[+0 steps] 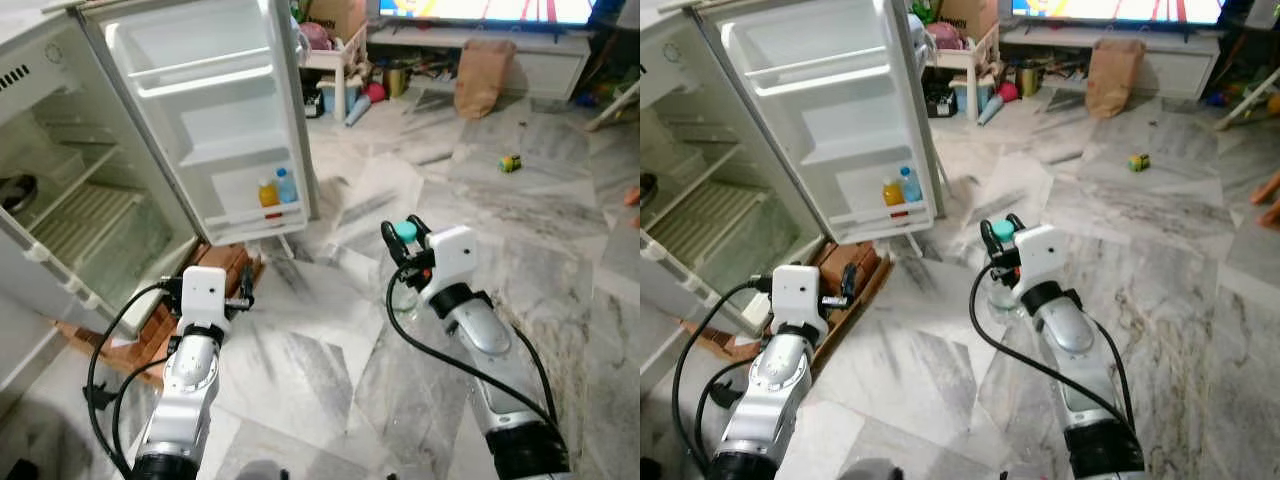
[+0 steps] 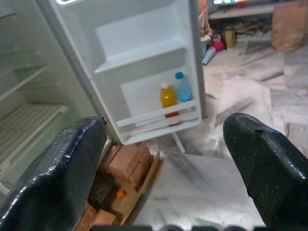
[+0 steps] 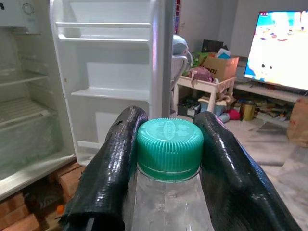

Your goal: Restocking fridge

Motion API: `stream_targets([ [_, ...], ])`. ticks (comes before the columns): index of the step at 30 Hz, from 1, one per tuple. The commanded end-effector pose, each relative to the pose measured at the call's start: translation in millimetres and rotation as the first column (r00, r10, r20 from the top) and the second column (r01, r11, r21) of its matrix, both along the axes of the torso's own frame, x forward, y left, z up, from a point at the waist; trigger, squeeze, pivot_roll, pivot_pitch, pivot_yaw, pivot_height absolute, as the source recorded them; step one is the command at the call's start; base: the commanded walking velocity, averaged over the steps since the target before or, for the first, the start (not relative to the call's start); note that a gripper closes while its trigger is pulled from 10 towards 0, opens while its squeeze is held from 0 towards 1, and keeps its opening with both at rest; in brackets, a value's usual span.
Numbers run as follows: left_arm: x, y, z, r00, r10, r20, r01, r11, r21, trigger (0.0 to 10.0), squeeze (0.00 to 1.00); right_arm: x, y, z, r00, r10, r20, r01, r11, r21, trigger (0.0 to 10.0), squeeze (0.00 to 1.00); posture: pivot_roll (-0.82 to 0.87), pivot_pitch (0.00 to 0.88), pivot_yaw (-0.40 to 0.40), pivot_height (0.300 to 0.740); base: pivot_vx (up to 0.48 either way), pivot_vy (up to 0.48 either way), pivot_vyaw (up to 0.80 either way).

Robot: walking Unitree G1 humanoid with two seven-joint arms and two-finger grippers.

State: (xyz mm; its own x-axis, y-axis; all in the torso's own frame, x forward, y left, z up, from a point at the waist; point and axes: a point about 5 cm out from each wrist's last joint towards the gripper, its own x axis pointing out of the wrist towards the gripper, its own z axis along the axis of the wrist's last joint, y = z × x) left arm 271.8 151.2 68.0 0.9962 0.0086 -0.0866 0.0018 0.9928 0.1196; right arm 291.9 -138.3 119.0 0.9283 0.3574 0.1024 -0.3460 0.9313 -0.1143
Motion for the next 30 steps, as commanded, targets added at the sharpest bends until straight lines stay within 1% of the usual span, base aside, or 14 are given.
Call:
stream_targets([
  [1,-1.8,12.3,-2.8,0.999,0.039,-0.019,-0.038,0.999,0.015,10.0,0.00,1.6,13.8,8.9,0.999,0.038,0.039,-0.039,0.999,0.012,10.0,0.00,0.00,0.060,0.073,0.740,0.274,0.394,0.00],
  [4,-1.5,11.6,-2.7,0.999,0.038,-0.017,-0.038,0.999,0.006,10.0,0.00,2.1,13.0,9.4,0.999,0.035,0.042,-0.036,0.999,0.009,10.0,0.00,0.00,0.059,0.067,0.740,0.274,0.394,0.00],
  [8,-2.6,10.1,-0.5,0.999,0.038,-0.001,-0.038,0.999,-0.001,10.0,0.00,3.9,13.4,10.4,0.998,0.037,0.043,-0.038,0.999,0.011,10.0,0.00,0.02,0.056,0.036,0.740,0.277,0.392,0.00],
  [10,-4.3,11.2,0.7,0.998,0.056,0.014,-0.056,0.998,0.005,10.0,0.00,5.3,16.2,10.6,0.998,0.055,0.042,-0.055,0.998,0.009,10.0,0.00,0.04,0.054,0.016,0.740,0.322,0.000,0.00],
  [12,-5.5,12.8,1.2,0.997,0.079,0.022,-0.080,0.996,0.029,10.0,0.00,6.4,18.0,10.5,0.997,0.067,0.042,-0.068,0.998,0.008,10.0,0.00,0.05,0.053,0.005,0.740,0.000,0.000,0.00],
  [15,-8.3,14.5,1.4,0.996,0.080,0.030,-0.081,0.996,0.026,10.0,0.00,9.4,23.2,12.3,0.995,0.089,0.045,-0.090,0.996,0.004,10.0,0.00,0.05,0.054,-0.004,0.740,0.000,0.000,0.00],
  [18,-9.9,15.2,1.1,0.996,0.084,0.024,-0.084,0.996,0.004,10.0,0.00,11.0,26.1,14.4,0.994,0.099,0.052,-0.099,0.995,0.002,10.0,0.00,0.06,0.060,-0.004,0.740,0.214,0.237,0.00],
  [23,-9.4,14.5,2.2,0.998,0.062,0.027,-0.062,0.998,0.021,10.0,0.00,10.4,26.5,13.0,0.994,0.098,0.051,-0.098,0.995,-0.006,10.0,0.00,0.04,0.069,0.007,0.740,0.328,0.349,0.00],
  [30,-1.5,10.6,2.5,0.999,0.034,0.010,-0.034,0.999,0.015,10.0,0.00,5.1,22.1,11.8,0.995,0.085,0.061,-0.082,0.996,-0.035,10.0,0.00,0.01,0.078,0.034,0.740,0.391,0.276,0.00],
])
